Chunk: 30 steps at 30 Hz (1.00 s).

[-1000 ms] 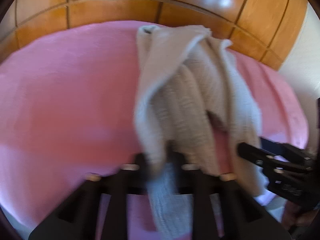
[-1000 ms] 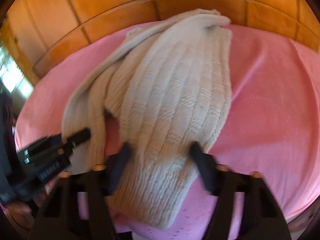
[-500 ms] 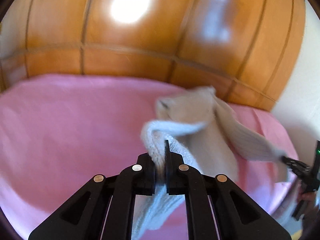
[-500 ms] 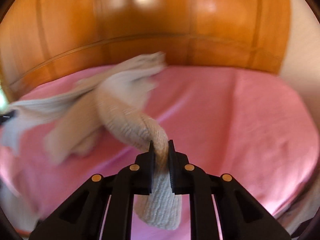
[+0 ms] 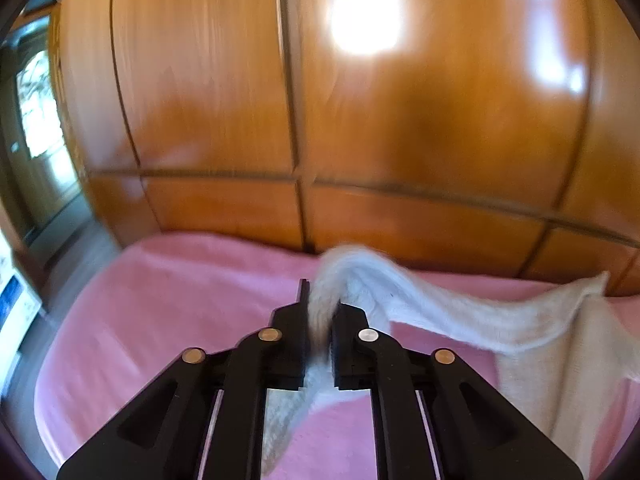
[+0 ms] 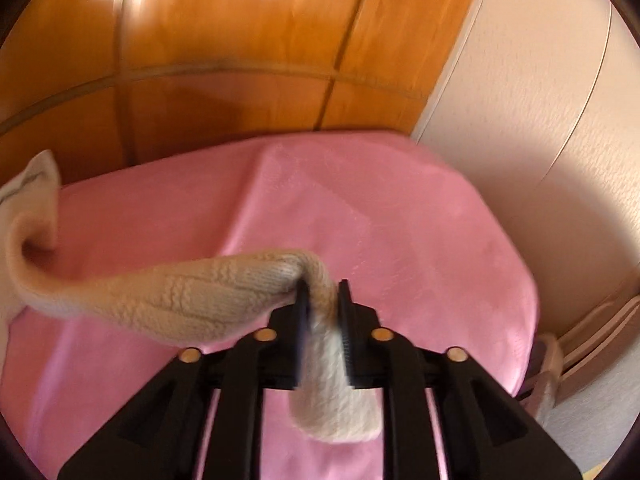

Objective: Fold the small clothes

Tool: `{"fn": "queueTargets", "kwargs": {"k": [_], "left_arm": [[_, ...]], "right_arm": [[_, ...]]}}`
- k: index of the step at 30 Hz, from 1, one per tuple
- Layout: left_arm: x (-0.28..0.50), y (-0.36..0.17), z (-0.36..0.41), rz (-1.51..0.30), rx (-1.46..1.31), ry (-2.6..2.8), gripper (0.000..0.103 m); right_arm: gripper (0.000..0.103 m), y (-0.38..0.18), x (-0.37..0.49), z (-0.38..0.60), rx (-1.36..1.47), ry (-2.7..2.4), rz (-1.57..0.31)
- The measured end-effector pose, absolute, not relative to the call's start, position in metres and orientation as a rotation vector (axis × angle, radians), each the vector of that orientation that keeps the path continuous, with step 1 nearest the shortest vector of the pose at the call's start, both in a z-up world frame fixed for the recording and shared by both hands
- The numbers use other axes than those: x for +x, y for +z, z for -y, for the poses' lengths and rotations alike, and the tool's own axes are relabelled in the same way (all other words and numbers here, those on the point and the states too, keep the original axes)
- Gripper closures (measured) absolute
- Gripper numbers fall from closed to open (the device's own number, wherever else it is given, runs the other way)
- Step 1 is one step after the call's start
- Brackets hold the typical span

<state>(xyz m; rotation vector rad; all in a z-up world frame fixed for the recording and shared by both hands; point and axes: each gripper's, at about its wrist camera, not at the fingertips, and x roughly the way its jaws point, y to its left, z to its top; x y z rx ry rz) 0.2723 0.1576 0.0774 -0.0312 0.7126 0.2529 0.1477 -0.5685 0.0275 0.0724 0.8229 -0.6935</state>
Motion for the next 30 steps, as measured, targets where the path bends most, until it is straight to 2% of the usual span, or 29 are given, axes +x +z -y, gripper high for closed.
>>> {"fn": "queueTargets", "kwargs": {"k": [1,2,3,4,7,10,12,14,17,21,23,25,26,28,30], "left_arm": [[0.278,0.07,-0.159,-0.733,-0.023,0.266,0.089],[0.28,0.063,-0.162,-0.747,-0.008,0.277,0.072],[0.28,0.054,-0.162,-0.75,0.012,0.296,0.049],[0.276,0.047,-0.162,-0.739,0.019,0.313,0.04],[0.259,0.035,-0.16,-0.744,-0.03,0.242,0.038],[0.231,0.013,-0.14,-0.809,-0.122,0.037,0.042],[0.211,-0.008,-0.119,-0.88,-0.178,-0.126,0.05],[0.194,-0.023,-0.102,-0.927,-0.251,-0.252,0.053],[0.174,-0.048,-0.079,-1.01,-0.411,-0.41,0.052],[0.159,-0.069,-0.059,-1.048,-0.531,-0.473,0.053],[0.152,-0.073,-0.056,-1.045,-0.606,-0.502,0.053],[0.147,-0.078,-0.052,-1.053,-0.65,-0.521,0.068],[0.148,-0.08,-0.046,-1.063,-0.652,-0.534,0.082],[0.144,-0.085,-0.038,-1.067,-0.628,-0.544,0.103],[0.142,-0.08,-0.035,-1.043,-0.616,-0.531,0.103]], "right_arm": [[0.062,0.026,0.148,0.569,0.07,-0.71,-0.815],[0.043,0.026,0.143,0.567,0.076,-0.72,-0.803],[0.036,0.027,0.137,0.567,0.102,-0.715,-0.776],[0.031,0.029,0.128,0.564,0.118,-0.702,-0.755],[0.031,0.031,0.103,0.532,0.195,-0.552,-0.727],[0.031,0.016,0.096,0.485,0.333,-0.239,-0.79],[0.032,-0.004,0.1,0.449,0.435,-0.028,-0.844],[0.04,-0.026,0.106,0.414,0.545,0.152,-0.898],[0.045,-0.063,0.119,0.362,0.734,0.346,-0.968],[0.052,-0.087,0.135,0.343,0.893,0.416,-0.967],[0.064,-0.091,0.139,0.338,0.962,0.456,-0.953],[0.074,-0.092,0.143,0.336,0.963,0.46,-0.946],[0.082,-0.092,0.142,0.332,0.949,0.463,-0.942],[0.093,-0.083,0.132,0.325,0.881,0.432,-0.938],[0.097,-0.067,0.131,0.326,0.813,0.395,-0.913]]}}
